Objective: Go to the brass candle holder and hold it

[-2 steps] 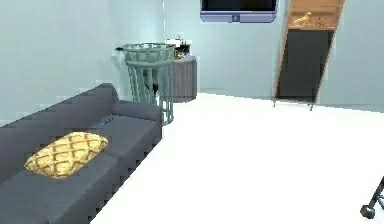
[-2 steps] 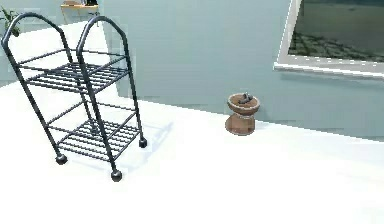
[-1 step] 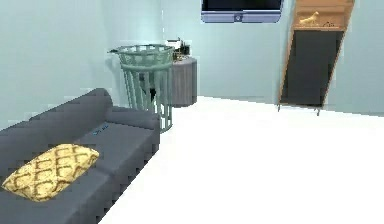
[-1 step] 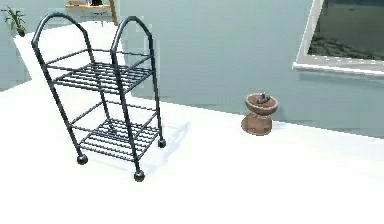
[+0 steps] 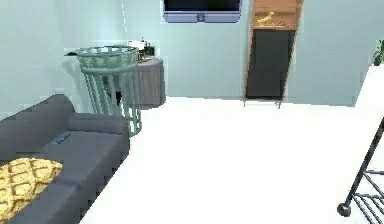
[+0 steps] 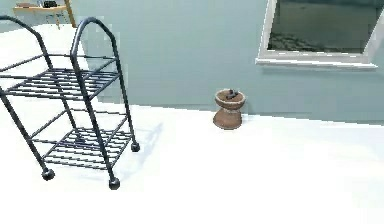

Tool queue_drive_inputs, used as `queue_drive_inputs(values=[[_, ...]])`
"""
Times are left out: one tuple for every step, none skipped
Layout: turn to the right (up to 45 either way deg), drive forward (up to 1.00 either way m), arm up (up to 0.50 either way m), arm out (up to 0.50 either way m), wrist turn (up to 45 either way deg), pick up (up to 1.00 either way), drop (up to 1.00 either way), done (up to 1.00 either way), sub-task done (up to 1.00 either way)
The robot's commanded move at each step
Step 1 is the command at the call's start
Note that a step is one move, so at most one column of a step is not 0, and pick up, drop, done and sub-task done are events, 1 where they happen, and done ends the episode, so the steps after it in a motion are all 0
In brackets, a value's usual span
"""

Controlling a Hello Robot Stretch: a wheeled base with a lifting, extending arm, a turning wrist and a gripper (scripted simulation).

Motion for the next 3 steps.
queue_drive_inputs(values=[[0.0,1.0,0.0,0.0,0.0,0.0,0.0,0.0,0.0],[0.0,1.0,0.0,0.0,0.0,0.0,0.0,0.0,0.0],[0.0,0.7,0.0,0.0,0.0,0.0,0.0,0.0,0.0]])
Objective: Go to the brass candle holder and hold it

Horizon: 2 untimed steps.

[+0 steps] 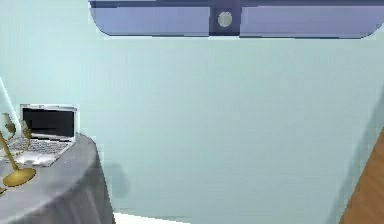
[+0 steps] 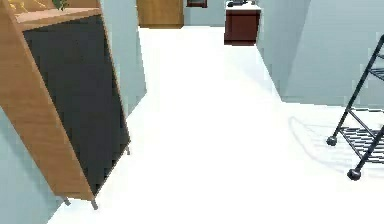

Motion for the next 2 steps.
queue_drive_inputs(values=[[-45.0,0.0,0.0,0.0,0.0,0.0,0.0,0.0,0.0],[-45.0,0.0,0.0,0.0,0.0,0.0,0.0,0.0,0.0]])
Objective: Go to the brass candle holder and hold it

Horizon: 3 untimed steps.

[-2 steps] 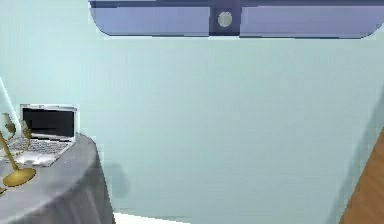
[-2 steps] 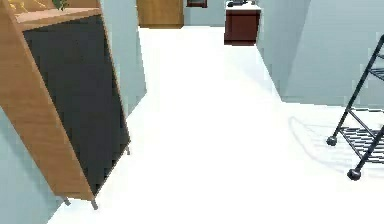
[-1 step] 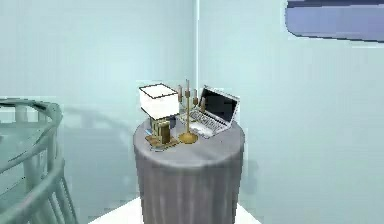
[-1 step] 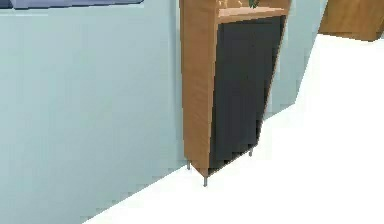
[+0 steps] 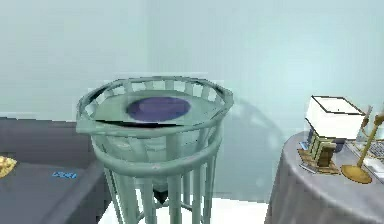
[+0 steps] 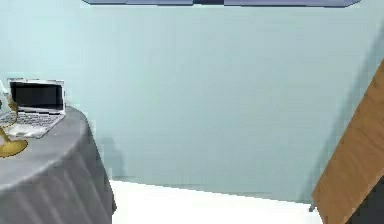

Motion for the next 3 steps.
queue_drive_inputs(values=[[-42.0,0.0,0.0,0.0,0.0,0.0,0.0,0.0,0.0],[45.0,0.0,0.0,0.0,0.0,0.0,0.0,0.0,0.0],[45.0,0.0,0.0,0.0,0.0,0.0,0.0,0.0,0.0]])
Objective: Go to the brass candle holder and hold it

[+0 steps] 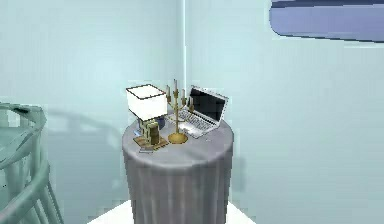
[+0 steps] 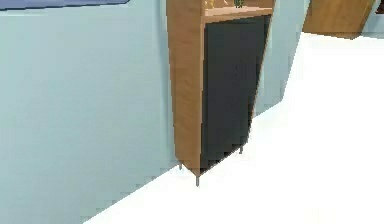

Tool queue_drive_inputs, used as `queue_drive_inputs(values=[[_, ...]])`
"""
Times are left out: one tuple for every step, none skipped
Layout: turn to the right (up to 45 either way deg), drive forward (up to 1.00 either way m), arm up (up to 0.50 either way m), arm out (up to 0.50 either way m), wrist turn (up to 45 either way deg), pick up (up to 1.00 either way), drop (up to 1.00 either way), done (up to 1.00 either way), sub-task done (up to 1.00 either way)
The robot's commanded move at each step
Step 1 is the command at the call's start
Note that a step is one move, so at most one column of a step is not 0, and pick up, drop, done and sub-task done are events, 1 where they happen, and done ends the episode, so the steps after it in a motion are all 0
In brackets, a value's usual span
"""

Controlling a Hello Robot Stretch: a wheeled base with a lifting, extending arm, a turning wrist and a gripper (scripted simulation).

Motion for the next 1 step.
queue_drive_inputs(values=[[21.0,0.0,0.0,0.0,0.0,0.0,0.0,0.0,0.0]])
